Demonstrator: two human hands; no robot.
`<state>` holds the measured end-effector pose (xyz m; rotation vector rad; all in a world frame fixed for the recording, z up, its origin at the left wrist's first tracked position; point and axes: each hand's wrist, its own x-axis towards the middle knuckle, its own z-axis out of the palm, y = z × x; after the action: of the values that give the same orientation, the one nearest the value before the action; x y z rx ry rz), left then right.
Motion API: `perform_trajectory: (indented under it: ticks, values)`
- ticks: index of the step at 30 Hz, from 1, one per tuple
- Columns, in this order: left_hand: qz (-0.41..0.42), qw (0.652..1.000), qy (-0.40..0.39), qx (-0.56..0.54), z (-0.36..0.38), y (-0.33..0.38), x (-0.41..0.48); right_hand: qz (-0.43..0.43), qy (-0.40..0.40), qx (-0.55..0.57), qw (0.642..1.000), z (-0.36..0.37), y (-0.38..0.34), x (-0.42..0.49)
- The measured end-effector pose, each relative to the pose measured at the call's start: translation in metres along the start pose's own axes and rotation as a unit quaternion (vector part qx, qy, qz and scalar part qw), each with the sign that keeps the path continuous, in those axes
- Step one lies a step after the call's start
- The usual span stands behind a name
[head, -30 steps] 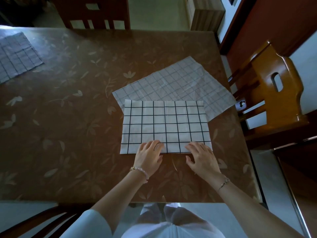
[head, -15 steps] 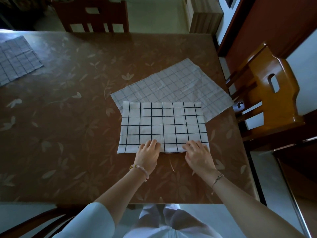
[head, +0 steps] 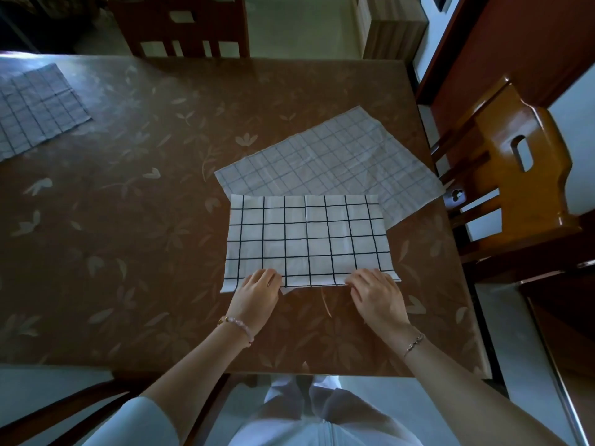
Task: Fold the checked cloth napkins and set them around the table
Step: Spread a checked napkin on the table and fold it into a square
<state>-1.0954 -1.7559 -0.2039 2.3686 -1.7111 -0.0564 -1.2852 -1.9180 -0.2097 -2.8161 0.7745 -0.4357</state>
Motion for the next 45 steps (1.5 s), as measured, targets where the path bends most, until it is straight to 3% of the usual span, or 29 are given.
perform_trajectory:
  ticks: [12, 18, 23, 28, 32, 40, 45]
  values:
    - [0.048, 0.997, -0.030, 0.043, -0.009, -0.015, -0.062, 0.014, -0.037, 0.022, 0.999, -0.012, -0.008, -0.056]
    - [0.052, 0.998, -0.030, 0.013, -0.016, -0.013, -0.064, 0.026, -0.076, 0.053, 0.995, -0.019, -0.006, -0.051]
    - [0.056, 0.996, -0.071, 0.012, -0.020, -0.021, -0.059, 0.100, -0.144, 0.101, 0.979, -0.032, -0.003, -0.040]
    - [-0.004, 0.988, -0.123, -0.092, -0.037, -0.034, -0.040, 0.164, -0.218, 0.126, 0.954, -0.044, 0.005, -0.017]
    - [-0.028, 0.986, -0.092, -0.135, -0.054, -0.045, -0.009, 0.182, -0.190, 0.146, 0.954, -0.054, 0.012, 0.012]
    - [-0.070, 0.991, -0.015, -0.109, -0.059, -0.059, 0.059, 0.172, -0.155, 0.145, 0.962, -0.051, 0.026, 0.072]
    - [-0.113, 0.988, -0.051, -0.094, -0.047, -0.070, 0.088, 0.188, -0.181, 0.134, 0.956, -0.039, 0.036, 0.100]
